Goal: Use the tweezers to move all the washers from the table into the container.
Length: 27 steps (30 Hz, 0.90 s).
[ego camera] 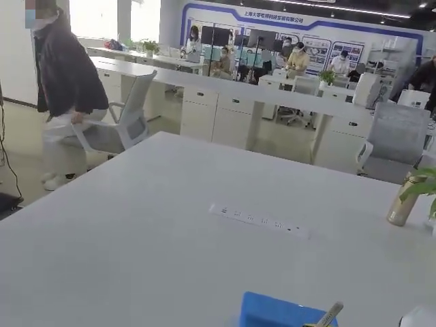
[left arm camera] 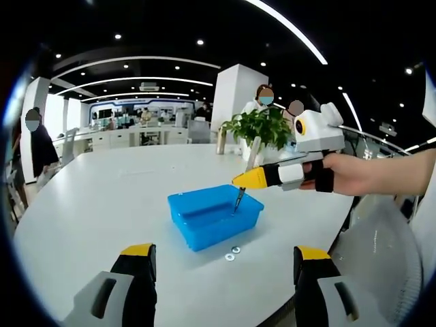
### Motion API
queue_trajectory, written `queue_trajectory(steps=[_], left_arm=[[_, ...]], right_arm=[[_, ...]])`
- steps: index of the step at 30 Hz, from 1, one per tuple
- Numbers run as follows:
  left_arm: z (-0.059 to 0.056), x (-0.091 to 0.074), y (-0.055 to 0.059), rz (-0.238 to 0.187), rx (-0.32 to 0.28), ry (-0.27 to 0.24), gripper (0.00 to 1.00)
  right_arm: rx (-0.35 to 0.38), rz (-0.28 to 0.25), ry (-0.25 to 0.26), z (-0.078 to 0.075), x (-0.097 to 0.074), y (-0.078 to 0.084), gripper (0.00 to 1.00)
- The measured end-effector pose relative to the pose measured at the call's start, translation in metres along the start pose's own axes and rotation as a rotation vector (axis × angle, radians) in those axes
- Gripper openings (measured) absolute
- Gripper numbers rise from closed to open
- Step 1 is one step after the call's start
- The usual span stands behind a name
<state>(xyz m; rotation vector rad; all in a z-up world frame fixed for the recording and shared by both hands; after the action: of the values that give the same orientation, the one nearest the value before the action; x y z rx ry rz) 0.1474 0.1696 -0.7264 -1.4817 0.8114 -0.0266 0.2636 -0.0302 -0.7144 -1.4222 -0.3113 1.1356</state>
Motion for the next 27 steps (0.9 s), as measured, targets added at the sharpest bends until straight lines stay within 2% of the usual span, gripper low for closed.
queue_trajectory(steps=[8,19,27], left_arm=[[-0.001,0.000,0.000,0.006,0.003,0.001,0.84],[0.000,0.000,0.001,0.016,0.009,-0.002,0.83],[-0.001,0.001,0.002,0.025,0.015,-0.002,0.83]], right_arm=[[0.004,0.041,-0.019,0.011,0.003,0.014,0.04],[0.019,0.103,-0.027,0.004,0.016,0.037,0.04],[0.003,0.133,-0.028,0.011,0.024,0.044,0.04]])
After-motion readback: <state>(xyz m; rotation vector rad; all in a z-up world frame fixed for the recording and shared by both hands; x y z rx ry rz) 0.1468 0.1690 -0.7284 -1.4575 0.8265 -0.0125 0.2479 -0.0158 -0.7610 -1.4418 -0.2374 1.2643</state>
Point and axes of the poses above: the centre of the closed fingertips' face, and the gripper's own axes: x roughly forward along the fingers, z roughly to its left, y roughly out of its underside, the point moved 10 cm from there along -x, roughly backward along the fingers, and after that the axes turned 5 degrees about z, right-handed, at the moved point
